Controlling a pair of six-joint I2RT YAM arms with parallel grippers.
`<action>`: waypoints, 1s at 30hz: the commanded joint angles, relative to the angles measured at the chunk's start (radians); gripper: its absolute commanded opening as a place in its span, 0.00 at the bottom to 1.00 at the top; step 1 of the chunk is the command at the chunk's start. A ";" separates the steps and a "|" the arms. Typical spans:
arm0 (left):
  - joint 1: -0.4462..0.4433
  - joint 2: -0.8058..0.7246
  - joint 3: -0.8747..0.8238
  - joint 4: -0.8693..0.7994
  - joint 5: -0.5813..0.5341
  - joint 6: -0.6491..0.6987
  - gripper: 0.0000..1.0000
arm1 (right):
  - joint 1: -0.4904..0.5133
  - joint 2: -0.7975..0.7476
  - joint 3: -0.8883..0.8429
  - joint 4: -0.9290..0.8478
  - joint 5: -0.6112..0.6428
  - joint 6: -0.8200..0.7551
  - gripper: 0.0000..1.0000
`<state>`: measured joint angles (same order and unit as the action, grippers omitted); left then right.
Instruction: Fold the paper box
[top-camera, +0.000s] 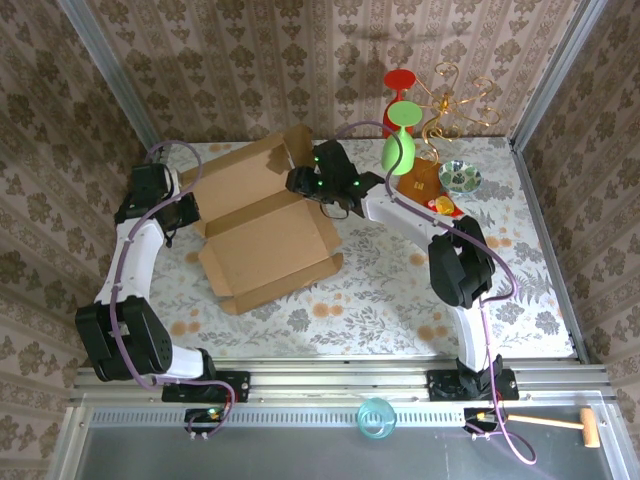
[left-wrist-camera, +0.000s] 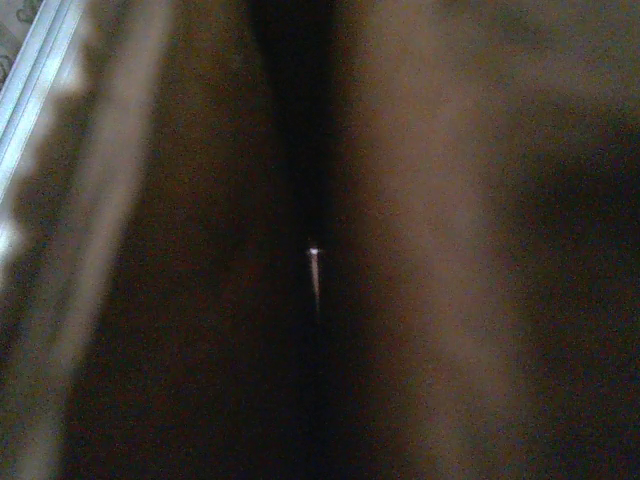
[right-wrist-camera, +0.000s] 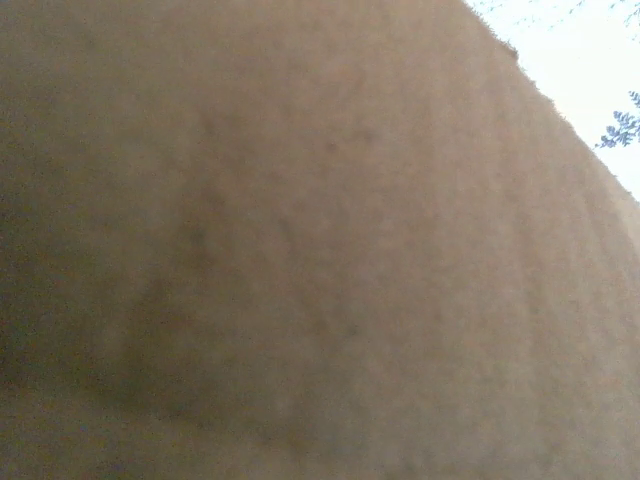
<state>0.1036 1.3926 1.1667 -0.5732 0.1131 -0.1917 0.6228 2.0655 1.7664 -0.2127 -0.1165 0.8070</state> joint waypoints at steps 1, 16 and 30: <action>-0.007 0.002 0.041 0.012 0.044 -0.034 0.00 | 0.006 0.021 0.021 -0.005 -0.017 0.004 0.54; -0.008 0.002 0.032 0.018 0.054 -0.049 0.00 | 0.010 0.038 0.031 -0.011 -0.054 0.079 0.62; 0.040 0.051 0.054 0.061 0.131 0.053 0.00 | -0.065 -0.143 0.200 -0.174 -0.308 -0.274 0.66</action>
<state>0.1287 1.4300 1.1702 -0.5446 0.1795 -0.1772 0.5758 2.0167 1.9041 -0.3542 -0.2920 0.6819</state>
